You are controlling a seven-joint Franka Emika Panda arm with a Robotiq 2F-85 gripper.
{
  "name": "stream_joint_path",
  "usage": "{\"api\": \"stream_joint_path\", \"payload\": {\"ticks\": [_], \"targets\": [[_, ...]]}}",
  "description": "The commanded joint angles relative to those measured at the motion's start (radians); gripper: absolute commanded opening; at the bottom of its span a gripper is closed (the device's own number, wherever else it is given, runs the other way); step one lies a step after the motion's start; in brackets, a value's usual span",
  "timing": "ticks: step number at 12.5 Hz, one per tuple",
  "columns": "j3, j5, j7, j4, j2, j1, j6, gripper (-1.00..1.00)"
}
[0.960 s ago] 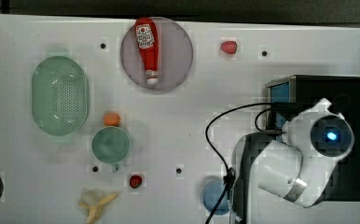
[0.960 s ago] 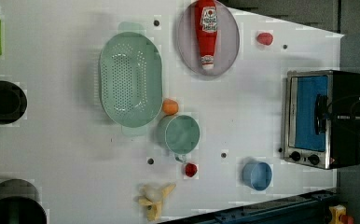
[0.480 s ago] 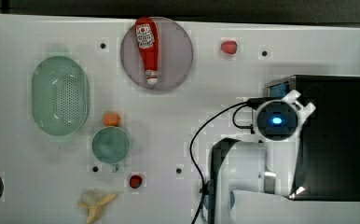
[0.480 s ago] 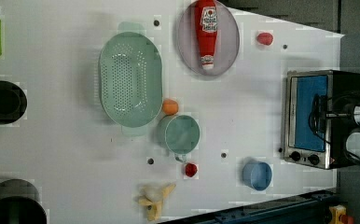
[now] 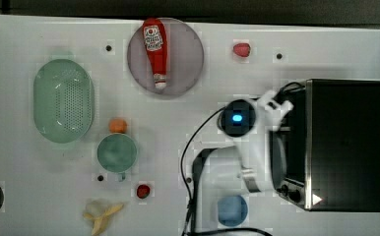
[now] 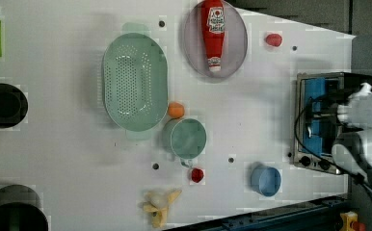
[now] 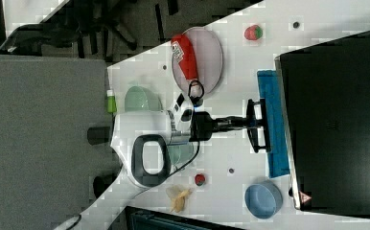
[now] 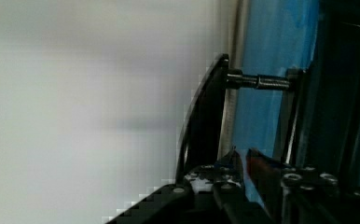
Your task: Flap open oven.
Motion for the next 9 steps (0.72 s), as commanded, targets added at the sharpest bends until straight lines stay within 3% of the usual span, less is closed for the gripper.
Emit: {"api": "stream_joint_path", "payload": {"ticks": [1,5,9], "targets": [[0.047,-0.09,0.325,-0.01,0.094,0.067,-0.003,-0.65],[0.068,-0.272,0.582,0.007,0.206,0.13,-0.013,-0.65],[0.069,-0.289,0.747,0.034,0.294,0.18,-0.022,-0.65]]}}
